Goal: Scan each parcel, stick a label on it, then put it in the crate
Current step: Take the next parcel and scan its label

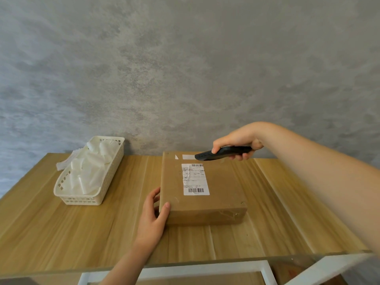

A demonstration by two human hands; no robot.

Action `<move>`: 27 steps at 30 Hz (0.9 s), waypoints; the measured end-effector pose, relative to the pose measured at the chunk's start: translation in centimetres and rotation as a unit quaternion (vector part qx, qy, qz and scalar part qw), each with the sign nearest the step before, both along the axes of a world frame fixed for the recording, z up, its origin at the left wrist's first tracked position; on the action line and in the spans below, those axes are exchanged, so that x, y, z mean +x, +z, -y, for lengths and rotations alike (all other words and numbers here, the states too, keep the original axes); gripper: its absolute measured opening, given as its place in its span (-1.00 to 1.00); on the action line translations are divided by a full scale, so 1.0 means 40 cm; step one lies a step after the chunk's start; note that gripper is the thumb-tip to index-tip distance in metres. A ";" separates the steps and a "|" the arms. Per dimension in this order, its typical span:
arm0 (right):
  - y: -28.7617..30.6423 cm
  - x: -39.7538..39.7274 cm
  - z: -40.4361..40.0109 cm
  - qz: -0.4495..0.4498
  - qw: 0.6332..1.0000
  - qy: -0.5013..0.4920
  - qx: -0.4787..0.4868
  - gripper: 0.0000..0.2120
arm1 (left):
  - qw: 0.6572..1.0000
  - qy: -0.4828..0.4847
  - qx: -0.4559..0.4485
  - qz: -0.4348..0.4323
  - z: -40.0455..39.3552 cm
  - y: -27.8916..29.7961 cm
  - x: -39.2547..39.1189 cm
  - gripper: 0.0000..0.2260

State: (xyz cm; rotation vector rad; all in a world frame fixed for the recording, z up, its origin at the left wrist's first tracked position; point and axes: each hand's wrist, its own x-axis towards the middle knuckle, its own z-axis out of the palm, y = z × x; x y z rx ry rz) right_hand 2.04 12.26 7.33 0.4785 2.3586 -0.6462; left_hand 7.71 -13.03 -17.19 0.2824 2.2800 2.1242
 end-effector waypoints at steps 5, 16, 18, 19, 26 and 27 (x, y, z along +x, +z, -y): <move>0.027 0.055 -0.021 0.005 1.000 0.023 0.001 -0.62 | 1.000 -0.001 -0.003 -0.006 -0.003 0.001 0.001 -0.56; 0.133 0.170 -0.046 -0.010 0.998 0.050 0.023 -0.54 | 1.000 0.002 -0.011 -0.009 -0.005 0.003 0.005 -0.59; 0.141 0.178 -0.046 -0.009 0.998 0.049 0.026 -0.56 | 1.000 0.002 -0.014 -0.010 -0.005 0.004 0.007 -0.60; 0.143 0.182 -0.046 -0.008 0.998 0.049 0.026 -0.55 | 1.000 0.001 -0.014 -0.010 -0.005 0.006 0.008 -0.61; 0.142 0.186 -0.047 -0.031 0.999 0.037 0.017 -0.57 | 1.000 0.004 -0.006 -0.009 -0.009 0.011 0.012 -0.63; 0.143 0.186 -0.048 -0.034 0.999 0.036 0.017 -0.54 | 1.000 0.003 -0.007 -0.009 -0.008 0.011 0.012 -0.63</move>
